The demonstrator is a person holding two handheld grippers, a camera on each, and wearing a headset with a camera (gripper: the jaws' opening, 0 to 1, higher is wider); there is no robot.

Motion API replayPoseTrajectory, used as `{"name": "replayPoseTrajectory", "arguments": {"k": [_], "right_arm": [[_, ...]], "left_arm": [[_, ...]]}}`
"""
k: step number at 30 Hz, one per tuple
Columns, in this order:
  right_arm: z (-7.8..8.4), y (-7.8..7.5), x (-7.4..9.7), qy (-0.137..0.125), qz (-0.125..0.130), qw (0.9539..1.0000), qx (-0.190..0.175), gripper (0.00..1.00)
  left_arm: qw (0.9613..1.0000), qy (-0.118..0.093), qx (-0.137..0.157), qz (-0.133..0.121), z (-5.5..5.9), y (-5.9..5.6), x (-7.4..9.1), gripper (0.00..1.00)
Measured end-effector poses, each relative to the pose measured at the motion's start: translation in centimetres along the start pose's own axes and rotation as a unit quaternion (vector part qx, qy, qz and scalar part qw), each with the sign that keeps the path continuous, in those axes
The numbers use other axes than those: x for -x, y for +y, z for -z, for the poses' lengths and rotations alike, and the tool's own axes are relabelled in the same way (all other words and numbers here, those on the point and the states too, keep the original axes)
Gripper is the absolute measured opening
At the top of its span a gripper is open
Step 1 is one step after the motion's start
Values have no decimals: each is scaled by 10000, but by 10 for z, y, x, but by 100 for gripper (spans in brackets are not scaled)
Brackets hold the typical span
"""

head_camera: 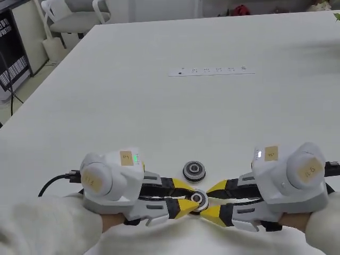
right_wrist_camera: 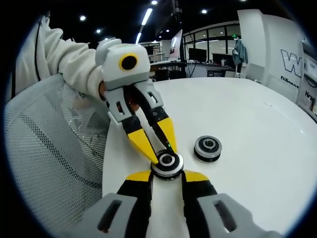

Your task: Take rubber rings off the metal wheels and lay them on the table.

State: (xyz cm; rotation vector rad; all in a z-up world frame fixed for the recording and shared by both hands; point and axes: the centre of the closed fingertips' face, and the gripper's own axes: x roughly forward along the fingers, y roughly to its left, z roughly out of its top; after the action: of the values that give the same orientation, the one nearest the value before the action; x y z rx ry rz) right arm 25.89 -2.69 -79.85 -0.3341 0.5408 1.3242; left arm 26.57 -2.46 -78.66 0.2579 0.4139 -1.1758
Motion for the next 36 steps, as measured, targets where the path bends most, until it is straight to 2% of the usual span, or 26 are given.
{"name": "replayPoseTrajectory", "arguments": {"k": [11, 23, 36], "right_arm": [[4, -1, 3, 148, 35, 9999, -11, 13], [4, -1, 3, 188, 47, 9998, -30, 11], [6, -4, 5, 258, 121, 9996, 6, 1]], "left_arm": [[10000, 25, -43, -18, -1, -1, 0, 13], [10000, 18, -28, -29, 0, -1, 1, 13], [10000, -9, 17, -35, 0, 0, 1, 13]]}}
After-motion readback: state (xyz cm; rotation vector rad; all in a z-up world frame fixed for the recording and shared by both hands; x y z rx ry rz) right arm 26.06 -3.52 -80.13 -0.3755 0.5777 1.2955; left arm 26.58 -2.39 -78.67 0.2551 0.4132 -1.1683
